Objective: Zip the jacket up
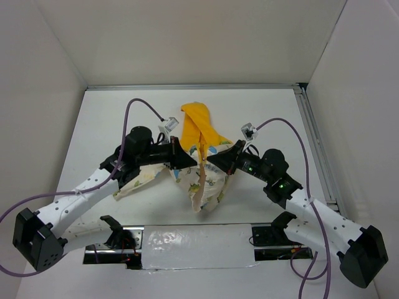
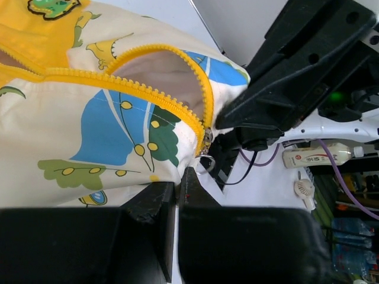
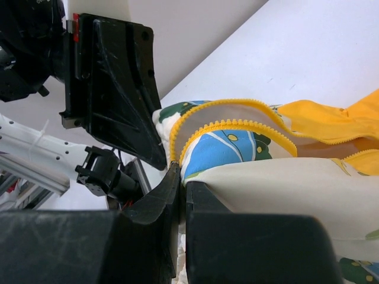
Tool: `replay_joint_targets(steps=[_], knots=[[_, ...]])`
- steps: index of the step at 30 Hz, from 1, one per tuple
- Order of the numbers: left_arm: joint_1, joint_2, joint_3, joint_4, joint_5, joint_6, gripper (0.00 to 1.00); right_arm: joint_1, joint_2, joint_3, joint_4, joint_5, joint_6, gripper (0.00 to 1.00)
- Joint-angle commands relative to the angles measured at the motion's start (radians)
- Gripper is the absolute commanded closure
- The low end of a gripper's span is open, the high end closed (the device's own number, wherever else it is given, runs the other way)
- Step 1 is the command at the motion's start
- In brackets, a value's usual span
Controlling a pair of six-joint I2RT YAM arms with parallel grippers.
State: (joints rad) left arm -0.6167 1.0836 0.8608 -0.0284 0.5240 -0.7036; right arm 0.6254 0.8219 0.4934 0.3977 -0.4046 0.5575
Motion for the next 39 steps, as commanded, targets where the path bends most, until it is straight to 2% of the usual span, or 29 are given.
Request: replay_joint_targets(steps=[1,7,14,39], knots=[[0.012,-0.048,0.003,0.121,0.065,-0.017,1.0,-0.016,0.005,-0.009,0.151,-0.031,0.012,1.0],[0.017,-0.056,-0.002,0.131,0.071,-0.023,1.0,-0.023,0.04,-0.019,0.191,-0.083,0.024,1.0],[0.029,-0.067,-0.019,0.137,0.03,-0.043,1.0,-0.026,0.005,-0.053,0.216,-0.109,0.042,1.0],[0.032,-0.05,-0.082,0.206,0.122,-0.043,1.0,-0.027,0.042,-0.021,0.273,-0.123,0.068,1.0]])
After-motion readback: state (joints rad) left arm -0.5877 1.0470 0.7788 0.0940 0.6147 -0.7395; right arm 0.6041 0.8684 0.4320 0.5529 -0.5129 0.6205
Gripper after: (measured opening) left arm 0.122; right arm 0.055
